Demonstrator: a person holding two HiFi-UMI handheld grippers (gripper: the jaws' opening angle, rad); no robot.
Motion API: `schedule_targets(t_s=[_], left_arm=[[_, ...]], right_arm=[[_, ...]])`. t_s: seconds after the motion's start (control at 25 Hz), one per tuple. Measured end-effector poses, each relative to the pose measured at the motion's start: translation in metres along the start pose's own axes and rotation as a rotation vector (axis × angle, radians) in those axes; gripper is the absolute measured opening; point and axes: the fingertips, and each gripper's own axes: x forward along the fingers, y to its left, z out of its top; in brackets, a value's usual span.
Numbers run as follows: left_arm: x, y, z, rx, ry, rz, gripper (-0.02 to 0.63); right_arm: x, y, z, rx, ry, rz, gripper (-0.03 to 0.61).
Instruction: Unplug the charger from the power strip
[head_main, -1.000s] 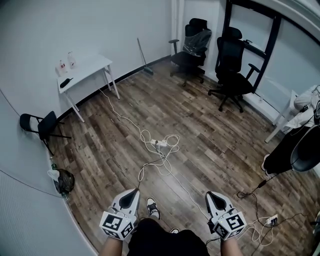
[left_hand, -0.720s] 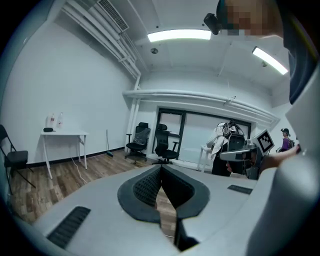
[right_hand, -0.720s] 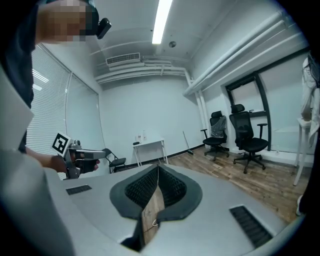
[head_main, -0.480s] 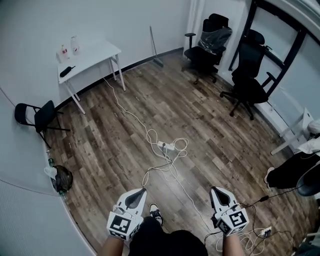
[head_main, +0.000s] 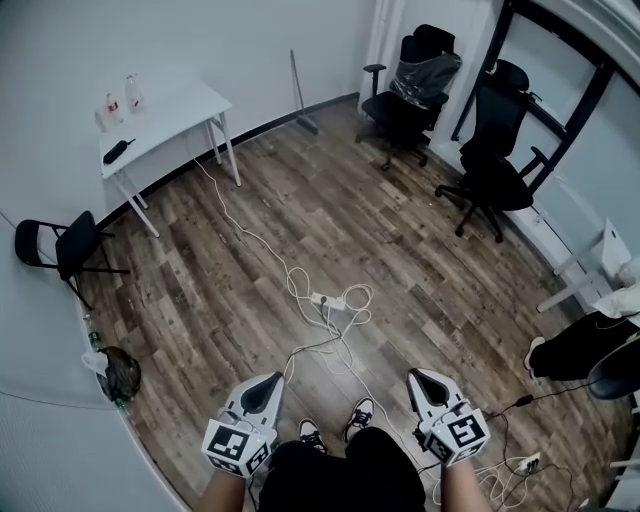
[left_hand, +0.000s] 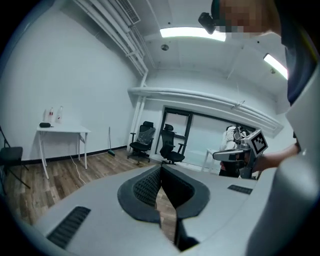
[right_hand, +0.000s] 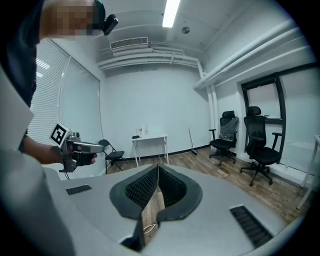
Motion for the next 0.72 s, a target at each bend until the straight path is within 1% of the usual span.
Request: schedule_targets(t_s=[0.12, 0.32, 0.44, 0.6, 0.72], left_arm=[[0.019, 0.011, 0.005, -0.044, 0.014, 0.01, 0.021], [0.066, 0.028, 0.009, -0.045, 0.045, 0.054, 0.021], [0.111, 0.035, 0.011, -0.039, 0.063, 0.08, 0.021], [0.177, 0.048, 0.004, -0.038, 0.115, 0.108, 0.021], [0.225, 0.067, -0.006, -0.067, 0.101, 0.131, 0.021]], right_arm=[[0.021, -0.018, 0.003, 0.03, 0.008, 0.015, 0.023], [0.064, -0.065, 0.004, 0.077, 0.001, 0.055, 0.023], [0.095, -0.103, 0.005, 0.093, 0.0, 0.095, 0.023], [0.142, -0.165, -0.003, 0.073, 0.047, 0.124, 0.023], [0.187, -0.202, -0.018, 0.087, 0.067, 0.159, 0.023]])
